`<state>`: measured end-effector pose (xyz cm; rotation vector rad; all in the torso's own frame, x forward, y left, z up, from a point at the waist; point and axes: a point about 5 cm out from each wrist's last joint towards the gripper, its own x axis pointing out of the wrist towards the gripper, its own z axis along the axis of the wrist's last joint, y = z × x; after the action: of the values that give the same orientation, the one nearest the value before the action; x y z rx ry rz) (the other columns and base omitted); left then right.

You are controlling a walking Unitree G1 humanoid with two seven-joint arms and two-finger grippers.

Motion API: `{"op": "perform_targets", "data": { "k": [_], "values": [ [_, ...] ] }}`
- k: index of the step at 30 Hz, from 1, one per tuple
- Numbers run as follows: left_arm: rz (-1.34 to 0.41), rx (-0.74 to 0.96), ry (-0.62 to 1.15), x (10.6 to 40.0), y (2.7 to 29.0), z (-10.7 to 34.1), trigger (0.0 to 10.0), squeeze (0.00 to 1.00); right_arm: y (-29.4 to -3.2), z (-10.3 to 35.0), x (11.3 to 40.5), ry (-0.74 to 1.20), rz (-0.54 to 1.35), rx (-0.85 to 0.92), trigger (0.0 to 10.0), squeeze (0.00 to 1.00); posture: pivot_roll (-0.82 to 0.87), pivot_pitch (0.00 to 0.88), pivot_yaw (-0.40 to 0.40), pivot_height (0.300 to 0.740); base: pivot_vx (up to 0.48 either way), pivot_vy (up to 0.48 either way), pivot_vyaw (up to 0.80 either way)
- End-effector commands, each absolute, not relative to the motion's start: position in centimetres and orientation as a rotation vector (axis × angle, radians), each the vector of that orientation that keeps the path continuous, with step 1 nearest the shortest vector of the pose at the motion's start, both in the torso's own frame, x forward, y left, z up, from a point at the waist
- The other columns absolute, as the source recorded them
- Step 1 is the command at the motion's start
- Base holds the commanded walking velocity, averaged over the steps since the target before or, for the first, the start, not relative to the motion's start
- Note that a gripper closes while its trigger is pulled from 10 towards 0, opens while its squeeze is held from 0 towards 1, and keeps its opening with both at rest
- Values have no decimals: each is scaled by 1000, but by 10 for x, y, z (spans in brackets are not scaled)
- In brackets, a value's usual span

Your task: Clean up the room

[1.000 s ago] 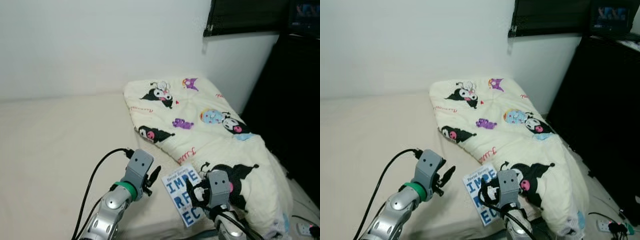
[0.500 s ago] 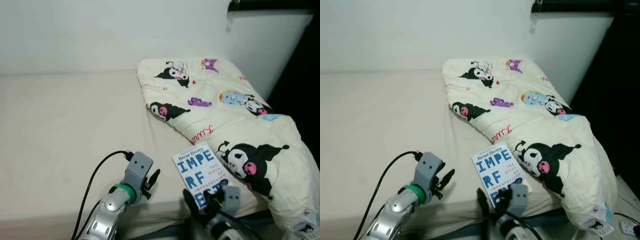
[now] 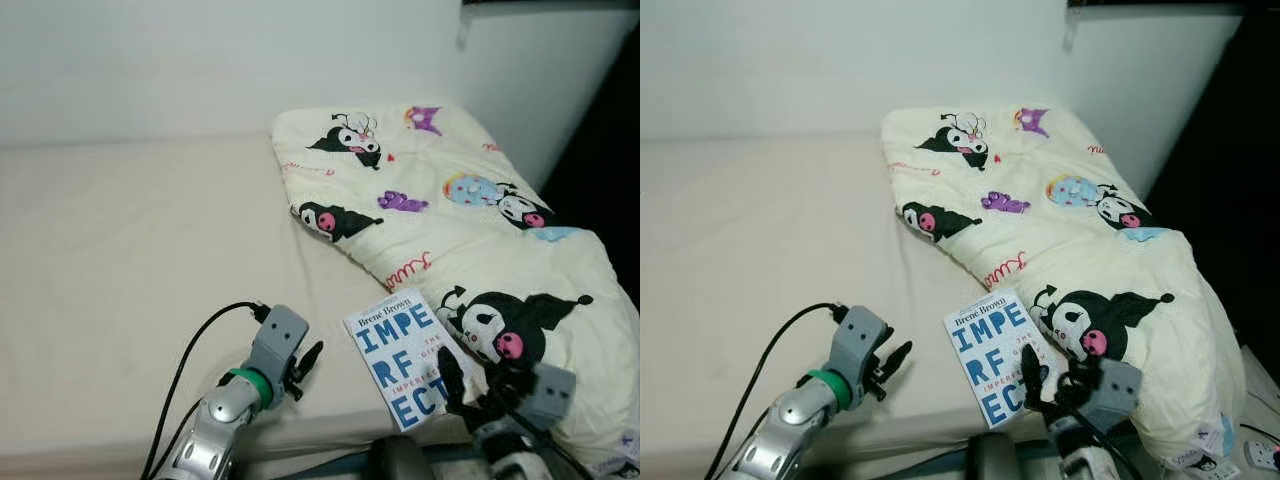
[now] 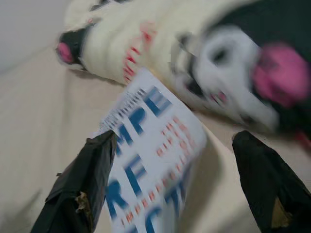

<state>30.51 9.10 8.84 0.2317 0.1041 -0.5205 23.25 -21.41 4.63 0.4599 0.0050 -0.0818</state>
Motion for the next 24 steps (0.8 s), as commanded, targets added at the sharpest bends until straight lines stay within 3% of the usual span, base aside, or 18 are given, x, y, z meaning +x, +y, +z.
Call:
{"op": "perform_targets", "data": {
  "k": [1, 3, 4, 7, 17, 24],
  "values": [
    [-536, 242, 134, 301, 91, 81, 10000, 0, -212, 26, 218, 78, -132, 574, 10000, 1000, -166, 88, 94, 595, 0, 0, 0],
    [-538, 242, 134, 300, 91, 81, 10000, 0, -206, 14, 210, 118, -139, 656, 10000, 1000, -161, 95, 99, 595, 0, 0, 0],
    [-539, 242, 134, 301, 91, 82, 10000, 0, -204, 6, 206, 138, -150, 700, 10000, 0, -158, 97, 101, 595, 0, 0, 0],
    [-541, 243, 134, 301, 91, 84, 10000, 0, -202, -7, 206, 183, -164, 748, 10000, 0, -151, 107, 122, 595, 0, 0, 0],
    [-553, 258, 132, 299, 93, 88, 10000, 0, -204, 3, 243, 192, -22, 744, 10000, 0, -93, 136, 140, 595, 0, 0, 0],
    [-533, 269, 146, 293, 108, 87, 10000, 0, -178, 9, 246, 182, 216, 809, 10000, 0, -88, 141, 142, 595, 0, 0, 0]
  ]
}}
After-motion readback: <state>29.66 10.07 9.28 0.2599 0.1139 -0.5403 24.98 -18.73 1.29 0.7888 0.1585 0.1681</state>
